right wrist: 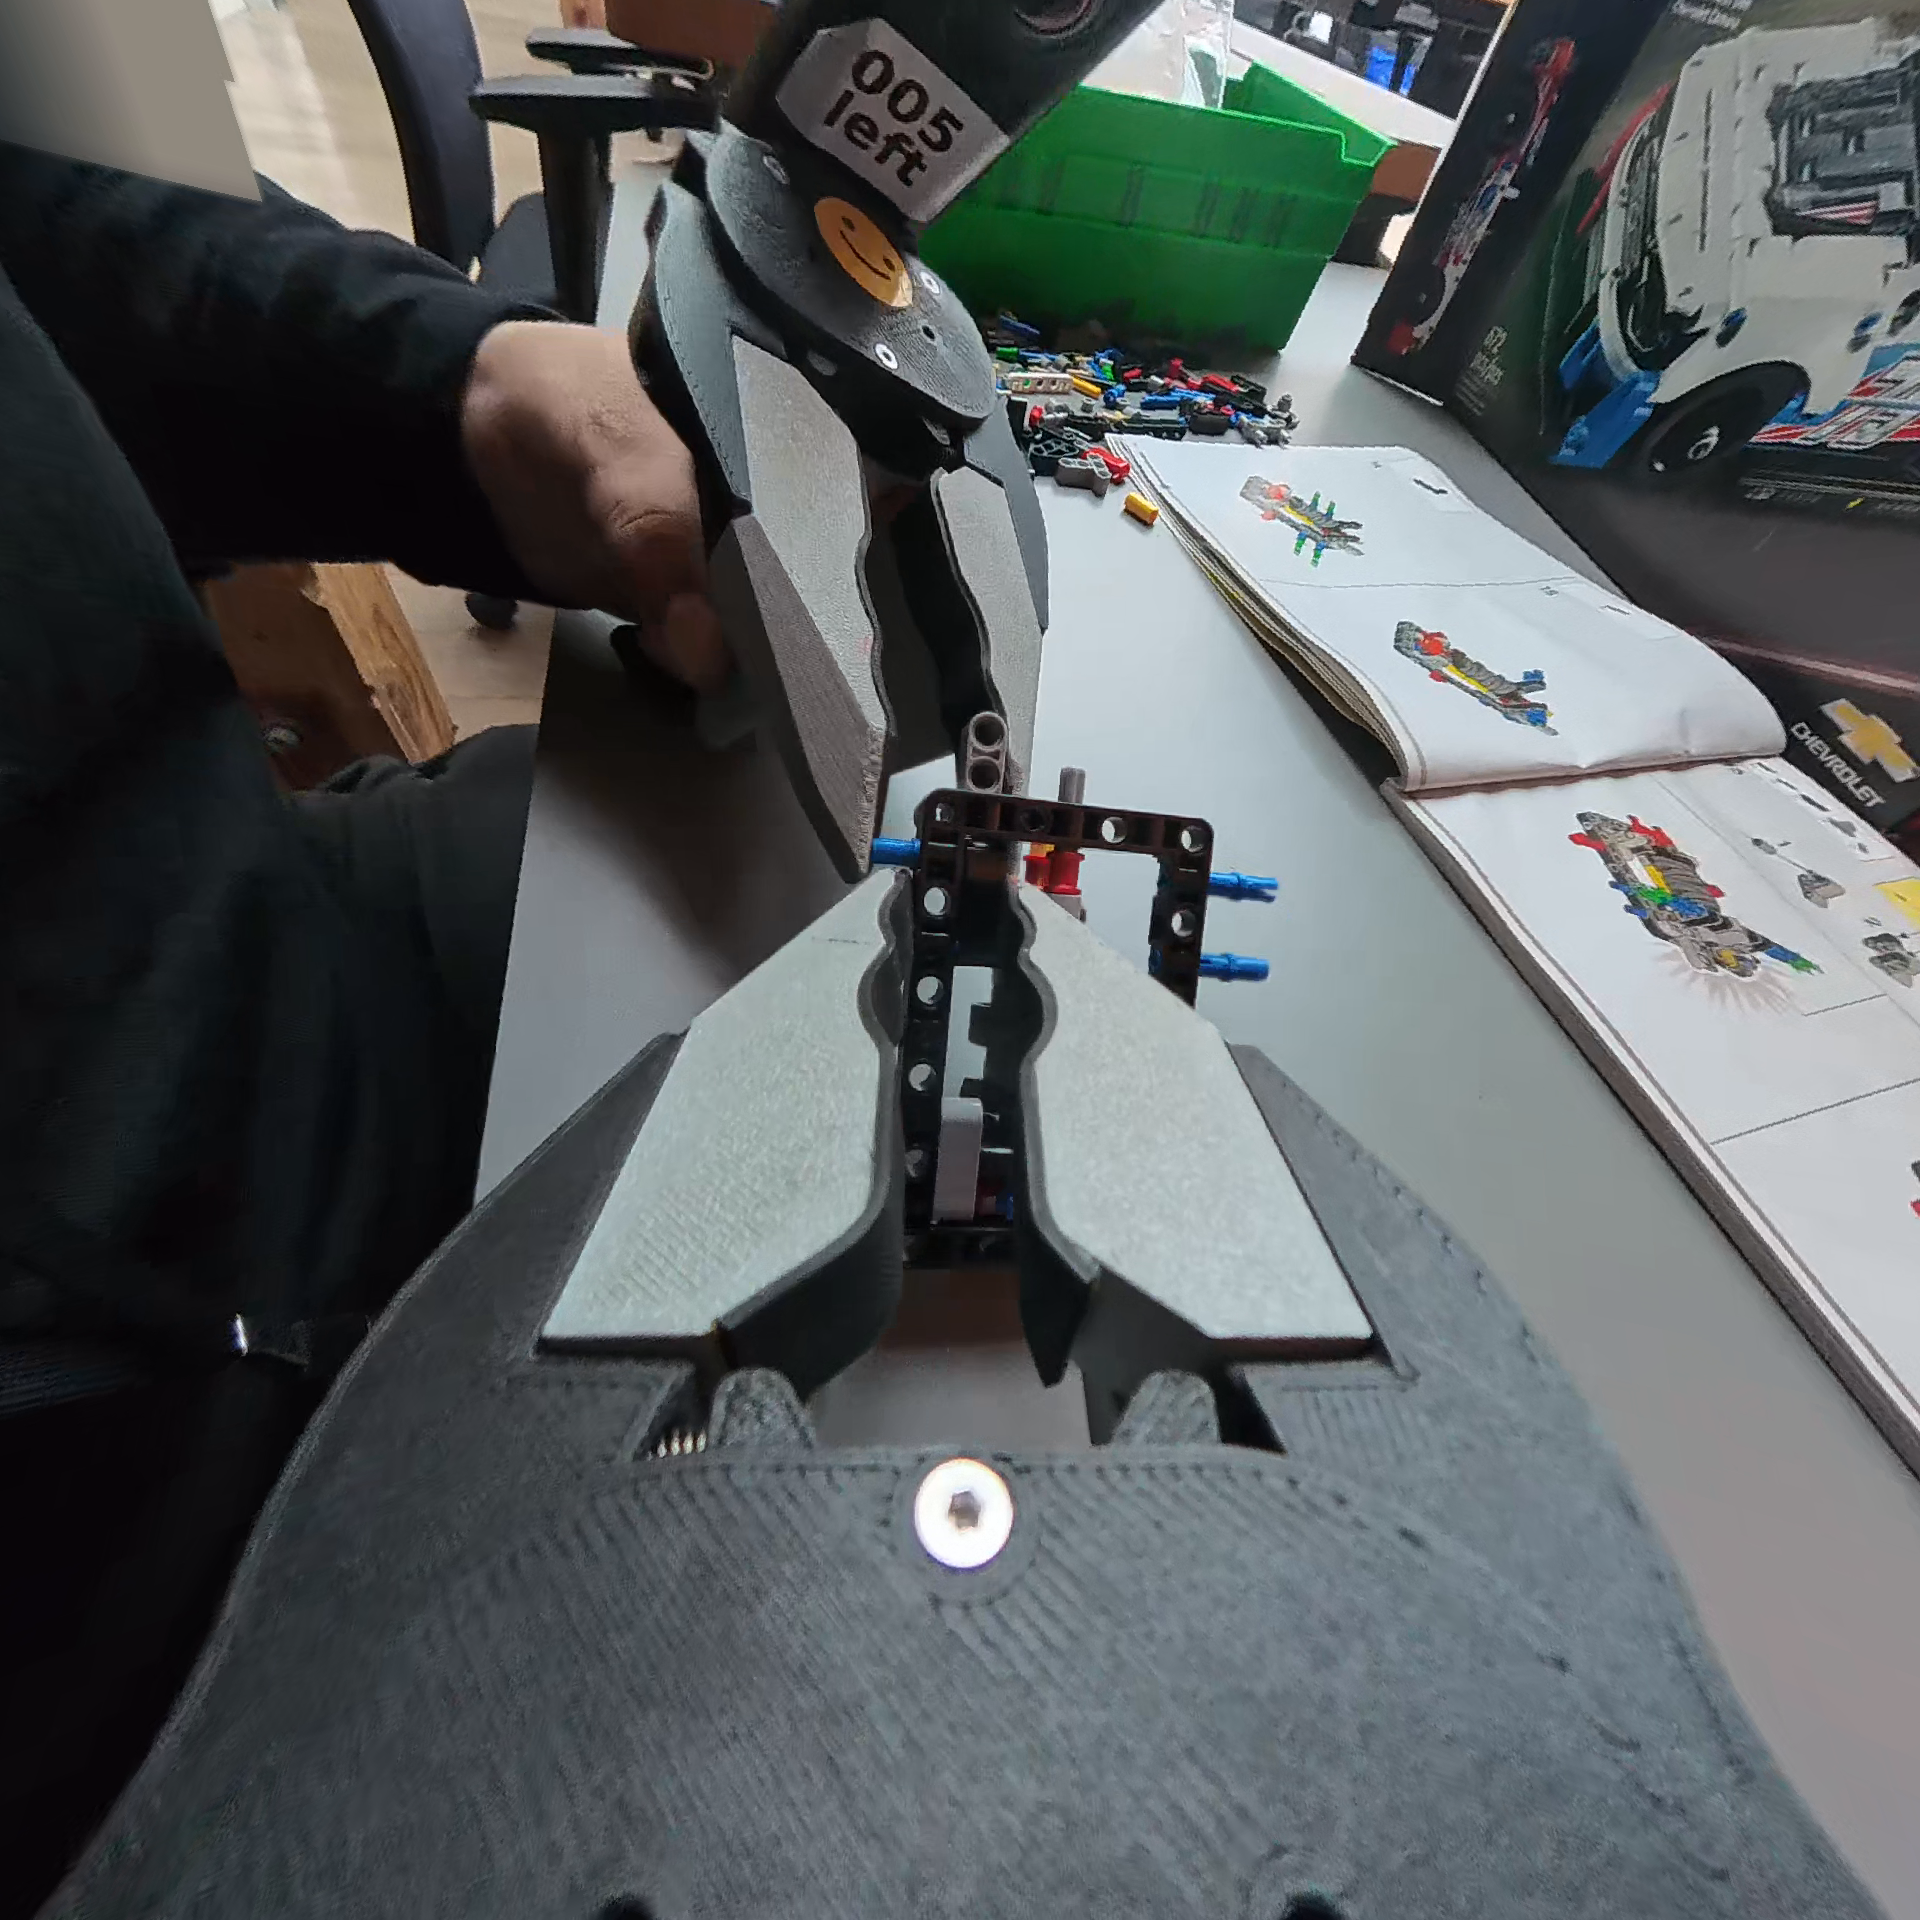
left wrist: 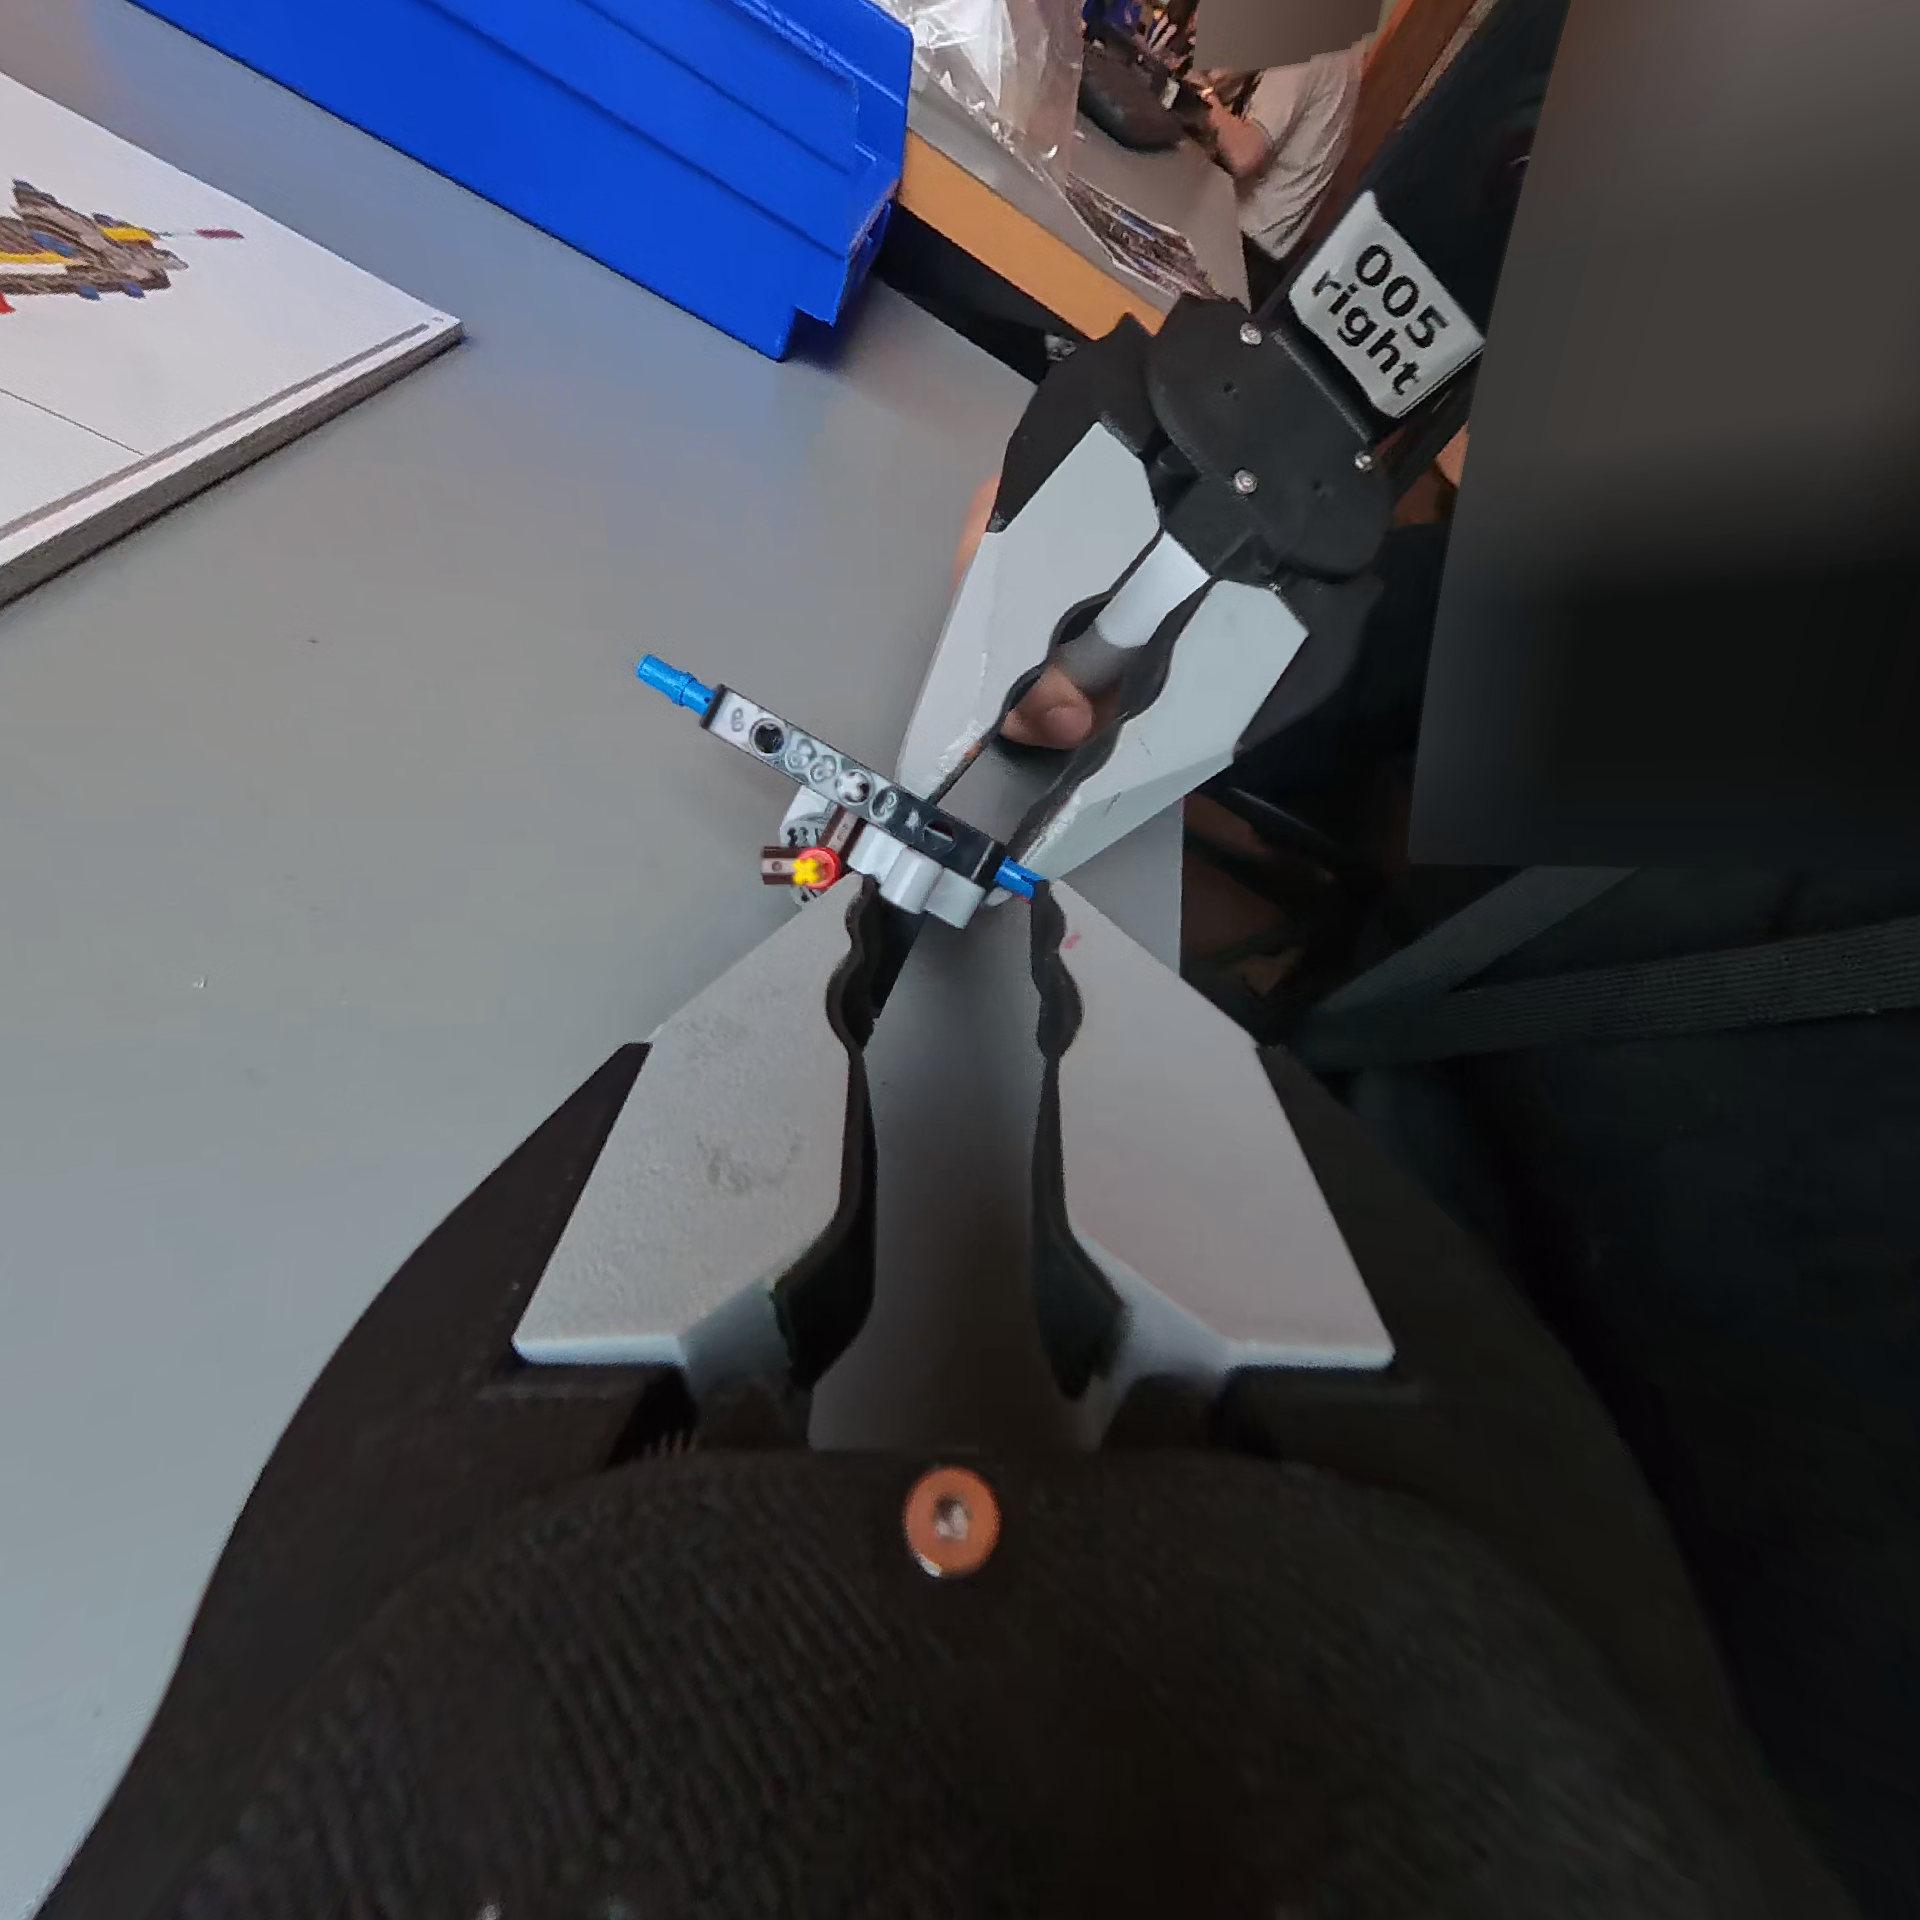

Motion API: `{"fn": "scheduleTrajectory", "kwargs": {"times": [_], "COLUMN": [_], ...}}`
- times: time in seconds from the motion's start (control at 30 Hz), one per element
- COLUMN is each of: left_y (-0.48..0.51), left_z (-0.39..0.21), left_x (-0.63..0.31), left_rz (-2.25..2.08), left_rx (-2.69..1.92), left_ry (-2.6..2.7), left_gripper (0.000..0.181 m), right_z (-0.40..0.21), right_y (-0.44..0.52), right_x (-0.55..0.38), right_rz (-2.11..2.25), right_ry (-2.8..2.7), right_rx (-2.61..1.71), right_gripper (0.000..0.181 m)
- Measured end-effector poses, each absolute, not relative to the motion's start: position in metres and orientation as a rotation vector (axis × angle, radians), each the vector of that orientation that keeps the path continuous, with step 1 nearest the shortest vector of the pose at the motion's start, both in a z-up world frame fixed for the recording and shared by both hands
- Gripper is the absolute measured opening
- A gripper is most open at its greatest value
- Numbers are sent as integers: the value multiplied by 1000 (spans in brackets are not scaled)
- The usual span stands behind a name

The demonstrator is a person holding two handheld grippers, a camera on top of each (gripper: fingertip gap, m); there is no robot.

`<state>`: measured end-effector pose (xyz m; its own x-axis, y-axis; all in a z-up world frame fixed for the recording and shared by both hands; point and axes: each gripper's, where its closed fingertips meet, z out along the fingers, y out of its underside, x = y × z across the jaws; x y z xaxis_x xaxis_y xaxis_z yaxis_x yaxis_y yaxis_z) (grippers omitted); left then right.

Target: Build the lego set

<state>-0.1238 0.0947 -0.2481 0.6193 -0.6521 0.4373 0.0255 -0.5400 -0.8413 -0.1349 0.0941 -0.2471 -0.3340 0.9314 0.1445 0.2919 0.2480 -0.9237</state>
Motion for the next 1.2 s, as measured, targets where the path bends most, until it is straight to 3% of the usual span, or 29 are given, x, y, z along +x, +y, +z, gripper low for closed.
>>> {"fn": "scheduleTrajectory", "kwargs": {"times": [0.33, 0.57, 0.77, 1.03, 1.2], "left_y": [87, 89, 83, 82, 78], "left_z": [-248, -250, -250, -249, -249], "left_x": [-121, -130, -125, -130, -126], "left_rz": [-980, -988, -1022, -1054, -1053], "left_rx": [-1950, -1972, -1968, -1972, -1967], "left_ry": [594, 554, 568, 514, 558], "left_gripper": [28, 28, 28, 28, 28], "right_z": [-247, -243, -251, -252, -253], "right_y": [84, 97, 90, 76, 74], "right_x": [-129, -120, -118, -119, -126], "right_rz": [1238, 1294, 1170, 1150, 1177], "right_ry": [-1858, -1800, -1783, -1795, -1792], "right_rx": [-1107, -1181, -1247, -1225, -1260], "right_gripper": [15, 48, 38, 42, 29]}}
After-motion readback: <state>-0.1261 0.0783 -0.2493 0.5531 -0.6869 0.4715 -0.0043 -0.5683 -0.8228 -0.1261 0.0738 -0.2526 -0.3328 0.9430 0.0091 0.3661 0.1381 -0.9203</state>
